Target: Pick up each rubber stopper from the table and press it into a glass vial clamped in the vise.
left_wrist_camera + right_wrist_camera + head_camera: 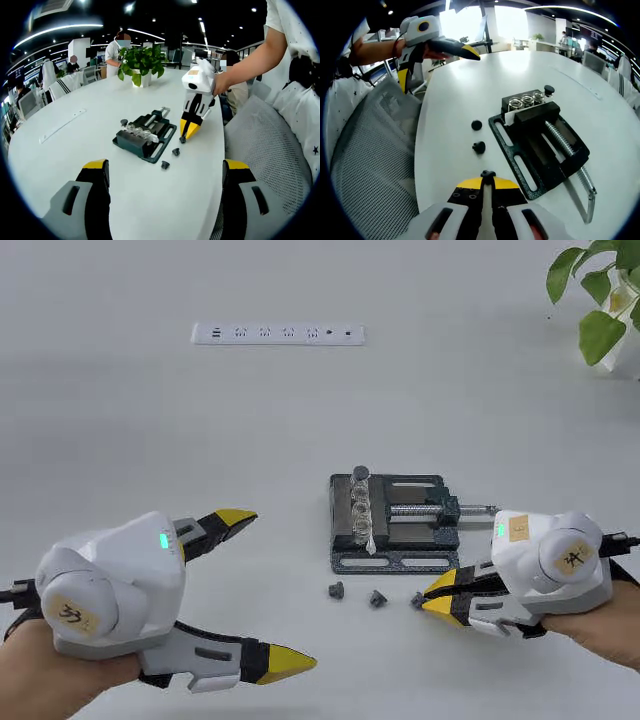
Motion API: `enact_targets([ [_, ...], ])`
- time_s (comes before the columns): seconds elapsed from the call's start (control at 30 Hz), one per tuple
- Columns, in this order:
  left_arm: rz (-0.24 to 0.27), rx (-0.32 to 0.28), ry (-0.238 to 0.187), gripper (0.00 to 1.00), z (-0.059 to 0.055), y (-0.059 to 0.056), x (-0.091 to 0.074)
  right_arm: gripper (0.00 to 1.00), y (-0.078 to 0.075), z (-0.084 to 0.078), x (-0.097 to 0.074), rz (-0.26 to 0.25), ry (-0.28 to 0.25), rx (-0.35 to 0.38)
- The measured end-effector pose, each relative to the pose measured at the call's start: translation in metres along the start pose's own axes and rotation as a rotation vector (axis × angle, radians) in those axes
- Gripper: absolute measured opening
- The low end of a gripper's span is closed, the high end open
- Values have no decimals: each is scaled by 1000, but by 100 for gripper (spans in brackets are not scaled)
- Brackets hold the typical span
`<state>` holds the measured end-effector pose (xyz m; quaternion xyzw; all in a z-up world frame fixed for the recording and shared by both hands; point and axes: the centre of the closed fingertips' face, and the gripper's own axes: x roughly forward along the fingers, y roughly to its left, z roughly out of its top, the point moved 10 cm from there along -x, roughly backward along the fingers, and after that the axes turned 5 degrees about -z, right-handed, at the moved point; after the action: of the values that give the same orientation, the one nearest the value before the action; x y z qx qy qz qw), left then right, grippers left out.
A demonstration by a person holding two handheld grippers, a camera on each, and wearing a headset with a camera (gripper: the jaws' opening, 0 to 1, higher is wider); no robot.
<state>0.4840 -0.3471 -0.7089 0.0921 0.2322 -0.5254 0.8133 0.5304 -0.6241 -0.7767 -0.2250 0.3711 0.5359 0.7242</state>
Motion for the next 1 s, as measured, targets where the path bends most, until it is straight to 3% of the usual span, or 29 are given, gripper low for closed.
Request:
enact_targets([
  [0.33, 1, -3, -10, 91, 1, -2, 2, 0, 2, 0, 0, -22, 9, 18],
  [0.67, 20, -9, -28, 79, 7, -5, 5, 0, 4, 0, -3, -54, 10, 39],
  [0.87, 27, -12, -41, 71, 13, -6, 8, 0, 7, 4, -15, -69, -20, 75],
  [1.0, 36, -6, -52, 64, 21, -9, 9, 0, 12, 14, -27, -90, -68, 108],
])
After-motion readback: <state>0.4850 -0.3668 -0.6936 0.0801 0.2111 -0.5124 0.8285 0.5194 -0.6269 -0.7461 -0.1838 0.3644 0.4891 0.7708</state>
